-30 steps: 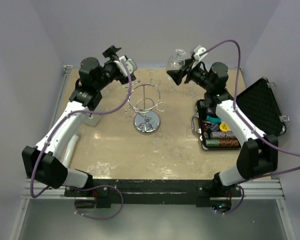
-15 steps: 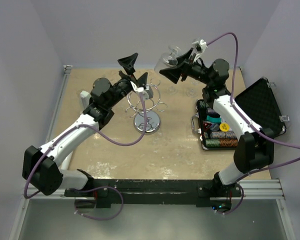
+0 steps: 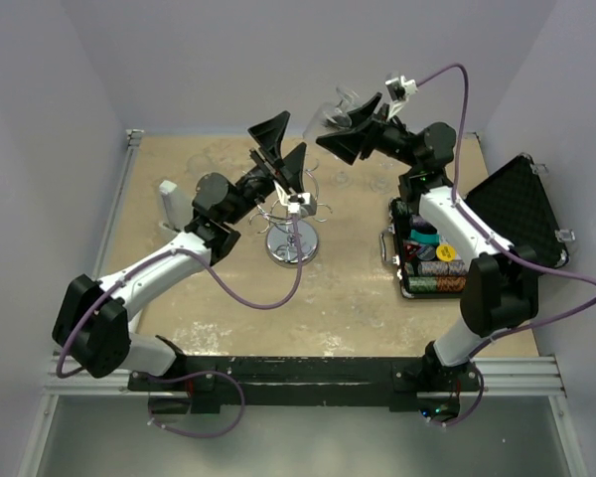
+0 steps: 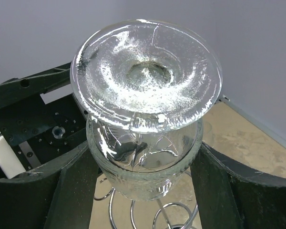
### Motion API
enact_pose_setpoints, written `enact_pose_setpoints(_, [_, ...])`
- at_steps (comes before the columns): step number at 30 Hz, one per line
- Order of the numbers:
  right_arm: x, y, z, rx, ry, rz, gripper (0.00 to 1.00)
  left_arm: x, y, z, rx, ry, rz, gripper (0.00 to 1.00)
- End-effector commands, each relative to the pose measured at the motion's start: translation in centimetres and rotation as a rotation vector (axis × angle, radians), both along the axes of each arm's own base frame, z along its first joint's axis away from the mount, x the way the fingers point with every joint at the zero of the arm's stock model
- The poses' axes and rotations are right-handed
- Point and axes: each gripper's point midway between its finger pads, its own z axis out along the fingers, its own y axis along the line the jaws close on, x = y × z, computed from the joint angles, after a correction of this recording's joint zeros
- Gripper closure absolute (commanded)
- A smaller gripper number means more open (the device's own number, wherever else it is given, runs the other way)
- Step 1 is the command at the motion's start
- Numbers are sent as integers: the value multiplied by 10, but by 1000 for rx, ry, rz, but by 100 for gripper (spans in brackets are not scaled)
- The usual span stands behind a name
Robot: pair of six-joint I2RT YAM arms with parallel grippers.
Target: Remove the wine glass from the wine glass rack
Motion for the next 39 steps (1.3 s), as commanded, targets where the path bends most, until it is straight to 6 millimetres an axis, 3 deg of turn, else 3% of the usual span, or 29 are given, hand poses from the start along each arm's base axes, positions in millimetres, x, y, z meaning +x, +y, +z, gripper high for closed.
enact_pose_setpoints(1, [-13,-2,27,39,-94,28,95,-14,-8,26,-53,-166,-10,0])
enact_pose_setpoints(13, [-13,2,19,38,-64,54,91,-11,-19,33,-147,-303,13,3])
enact_pose_setpoints(24, [-10,2,14,38,-42,54,91,-8,-16,37,-205,-384,54,26])
enact_pose_setpoints(32, [-2,-5,24,65,-64,17,92,-12,-12,28,-187,-362,62,25])
enact_pose_setpoints(39, [10,-4,9,64,1,8,91,-9,-11,28,-161,-339,79,54])
